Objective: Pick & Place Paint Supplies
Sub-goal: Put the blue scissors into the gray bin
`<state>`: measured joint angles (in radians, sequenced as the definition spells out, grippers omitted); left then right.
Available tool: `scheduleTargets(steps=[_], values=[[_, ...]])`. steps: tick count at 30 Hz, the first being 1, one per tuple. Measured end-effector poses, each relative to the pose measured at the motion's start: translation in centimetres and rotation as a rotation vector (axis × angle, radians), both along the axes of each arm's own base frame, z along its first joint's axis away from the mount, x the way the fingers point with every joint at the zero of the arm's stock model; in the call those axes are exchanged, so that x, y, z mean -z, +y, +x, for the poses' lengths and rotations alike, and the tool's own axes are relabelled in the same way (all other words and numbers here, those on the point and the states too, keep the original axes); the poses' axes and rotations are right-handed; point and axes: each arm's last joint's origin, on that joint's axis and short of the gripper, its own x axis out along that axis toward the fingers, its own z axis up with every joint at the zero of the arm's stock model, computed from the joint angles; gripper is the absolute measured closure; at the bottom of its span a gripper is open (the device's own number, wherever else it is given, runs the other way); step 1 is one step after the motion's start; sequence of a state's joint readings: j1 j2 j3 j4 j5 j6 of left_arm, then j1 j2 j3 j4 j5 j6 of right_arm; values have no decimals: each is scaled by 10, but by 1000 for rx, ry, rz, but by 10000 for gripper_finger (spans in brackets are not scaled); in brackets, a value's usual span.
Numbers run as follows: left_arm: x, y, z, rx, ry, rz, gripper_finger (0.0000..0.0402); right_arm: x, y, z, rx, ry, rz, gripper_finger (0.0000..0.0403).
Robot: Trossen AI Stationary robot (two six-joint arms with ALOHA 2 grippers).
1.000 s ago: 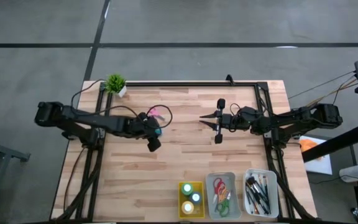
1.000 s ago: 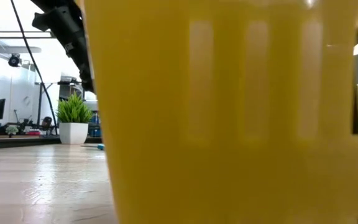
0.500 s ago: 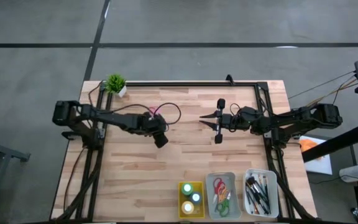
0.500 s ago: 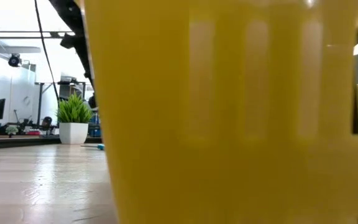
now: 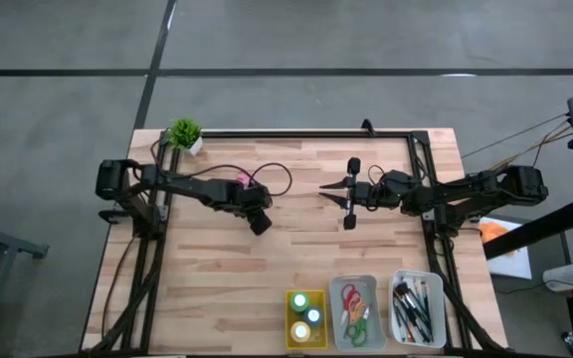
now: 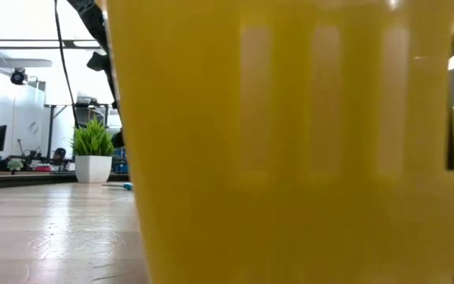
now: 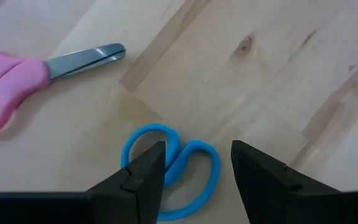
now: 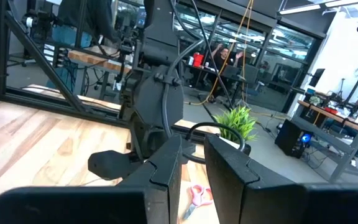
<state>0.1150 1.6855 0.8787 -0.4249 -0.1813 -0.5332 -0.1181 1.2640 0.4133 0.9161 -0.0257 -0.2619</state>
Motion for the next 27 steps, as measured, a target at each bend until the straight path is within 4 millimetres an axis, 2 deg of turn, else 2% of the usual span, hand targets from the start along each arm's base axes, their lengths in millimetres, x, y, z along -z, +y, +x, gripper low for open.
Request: scheduleTargets(steps=[27], values=[[7,-2,1,-49,11,-65,216,0,0,0,0,0,0,336]])
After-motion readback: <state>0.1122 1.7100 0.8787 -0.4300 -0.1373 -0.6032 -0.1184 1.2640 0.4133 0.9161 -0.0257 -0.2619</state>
